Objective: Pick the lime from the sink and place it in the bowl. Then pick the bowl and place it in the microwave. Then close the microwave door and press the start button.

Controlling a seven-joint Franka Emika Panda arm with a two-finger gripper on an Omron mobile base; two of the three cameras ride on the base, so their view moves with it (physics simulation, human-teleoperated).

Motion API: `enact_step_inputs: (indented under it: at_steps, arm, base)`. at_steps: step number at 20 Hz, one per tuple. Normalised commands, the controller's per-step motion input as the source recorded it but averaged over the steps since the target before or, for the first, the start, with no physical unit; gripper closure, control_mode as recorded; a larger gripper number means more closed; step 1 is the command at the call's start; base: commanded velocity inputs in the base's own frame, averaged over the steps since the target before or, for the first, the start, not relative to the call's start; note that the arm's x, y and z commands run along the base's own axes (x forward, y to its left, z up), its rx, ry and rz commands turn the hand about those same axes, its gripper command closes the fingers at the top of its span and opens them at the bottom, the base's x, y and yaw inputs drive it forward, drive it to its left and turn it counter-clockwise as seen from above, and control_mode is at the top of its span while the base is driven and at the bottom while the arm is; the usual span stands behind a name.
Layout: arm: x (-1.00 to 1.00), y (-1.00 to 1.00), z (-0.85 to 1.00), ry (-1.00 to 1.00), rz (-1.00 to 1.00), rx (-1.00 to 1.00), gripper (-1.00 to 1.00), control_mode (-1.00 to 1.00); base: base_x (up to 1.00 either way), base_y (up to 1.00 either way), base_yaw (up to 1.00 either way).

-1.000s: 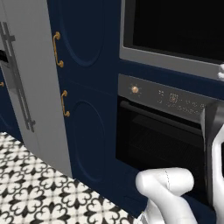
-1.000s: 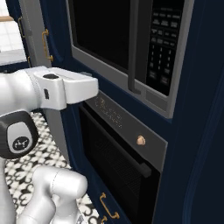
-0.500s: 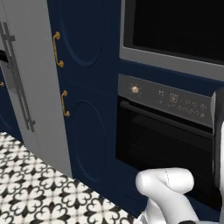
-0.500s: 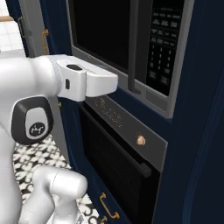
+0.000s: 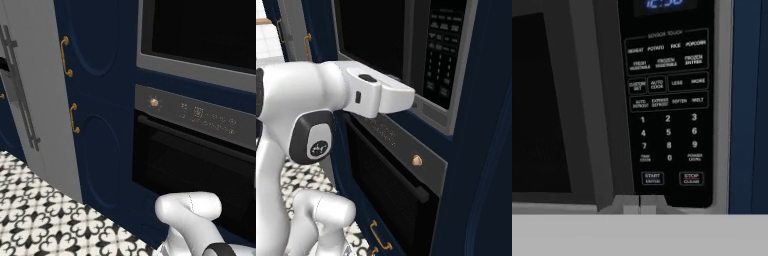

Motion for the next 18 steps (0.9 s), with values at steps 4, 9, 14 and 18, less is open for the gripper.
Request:
enact_step_inputs:
  at_steps: [4,9,14,18]
  arm:
    - [0.14,-0.08,-0.11,0.00,0.00,0.00,1.00,-1.00]
    - [0.26,-0.13,-0.22,0.00,0.00,0.00,1.00,-1.00]
    - [0.14,-0.34,0.00,0.00,0.00,0.04,1.00,-1.00]
    - [0.11,-0.16,0.00,0.00,0.00,0.00,1.00,-1.00]
  base:
    - [0.00,0.00,0.00]
    - [0.00,0.00,0.00]
    - [0.00,0.00,0.00]
    - [0.00,0.00,0.00]
